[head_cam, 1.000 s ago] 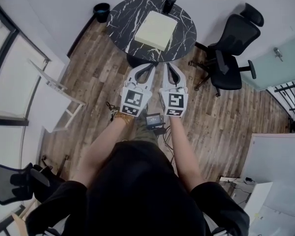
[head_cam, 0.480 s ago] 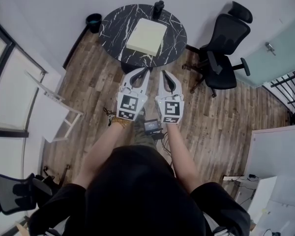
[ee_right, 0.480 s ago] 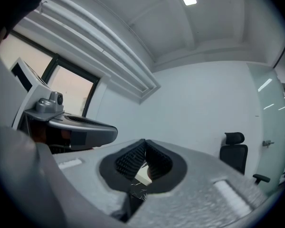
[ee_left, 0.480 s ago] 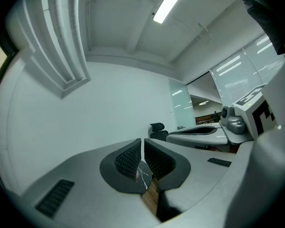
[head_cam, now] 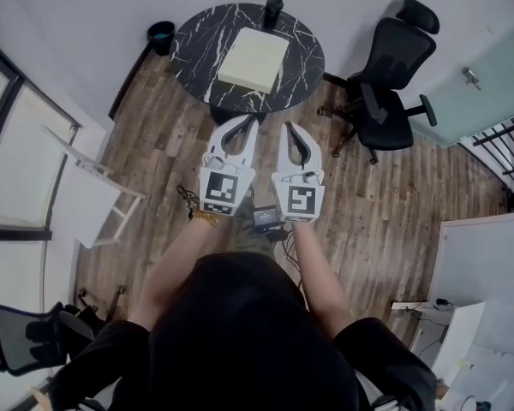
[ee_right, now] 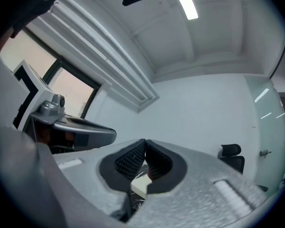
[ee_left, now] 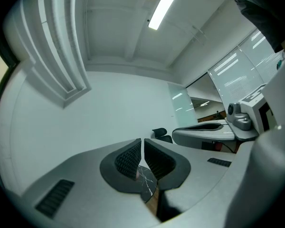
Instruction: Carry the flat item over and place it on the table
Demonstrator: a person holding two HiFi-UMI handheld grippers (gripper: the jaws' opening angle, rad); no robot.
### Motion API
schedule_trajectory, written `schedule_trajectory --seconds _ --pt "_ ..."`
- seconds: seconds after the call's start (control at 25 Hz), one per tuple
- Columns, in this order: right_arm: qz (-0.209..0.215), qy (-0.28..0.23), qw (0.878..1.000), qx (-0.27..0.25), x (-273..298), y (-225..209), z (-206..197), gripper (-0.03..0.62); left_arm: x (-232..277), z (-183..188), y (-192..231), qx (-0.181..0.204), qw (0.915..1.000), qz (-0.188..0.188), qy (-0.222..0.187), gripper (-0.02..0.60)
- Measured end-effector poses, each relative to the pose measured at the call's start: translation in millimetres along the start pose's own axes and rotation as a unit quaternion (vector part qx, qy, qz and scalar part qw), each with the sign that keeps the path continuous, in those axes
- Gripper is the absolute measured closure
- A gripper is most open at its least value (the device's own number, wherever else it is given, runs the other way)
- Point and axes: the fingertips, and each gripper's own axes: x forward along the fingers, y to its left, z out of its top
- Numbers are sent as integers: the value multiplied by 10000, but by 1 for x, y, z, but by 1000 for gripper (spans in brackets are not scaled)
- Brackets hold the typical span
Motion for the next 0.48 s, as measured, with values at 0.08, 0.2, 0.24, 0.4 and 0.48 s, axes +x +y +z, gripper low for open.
schedule_trajectory --seconds 0.08,0.2,0.24,0.4,0.48 --pt "-17 -50 10000 -53 -2 0 2 594 0 4 0 69 10000 35 -56 566" --pt "1 -130 9999 -92 -2 1 4 594 3 10 2 165 9998 57 -137 566" --pt "-3 -170 9998 -127 -1 0 5 594 4 12 3 195 9996 69 -170 566" --pt "-37 -226 9996 -193 5 -3 6 594 9 16 10 301 9991 120 -255 566" --pt "-61 -217 9995 -209 10 -6 6 594 14 15 15 302 9992 109 -253 566"
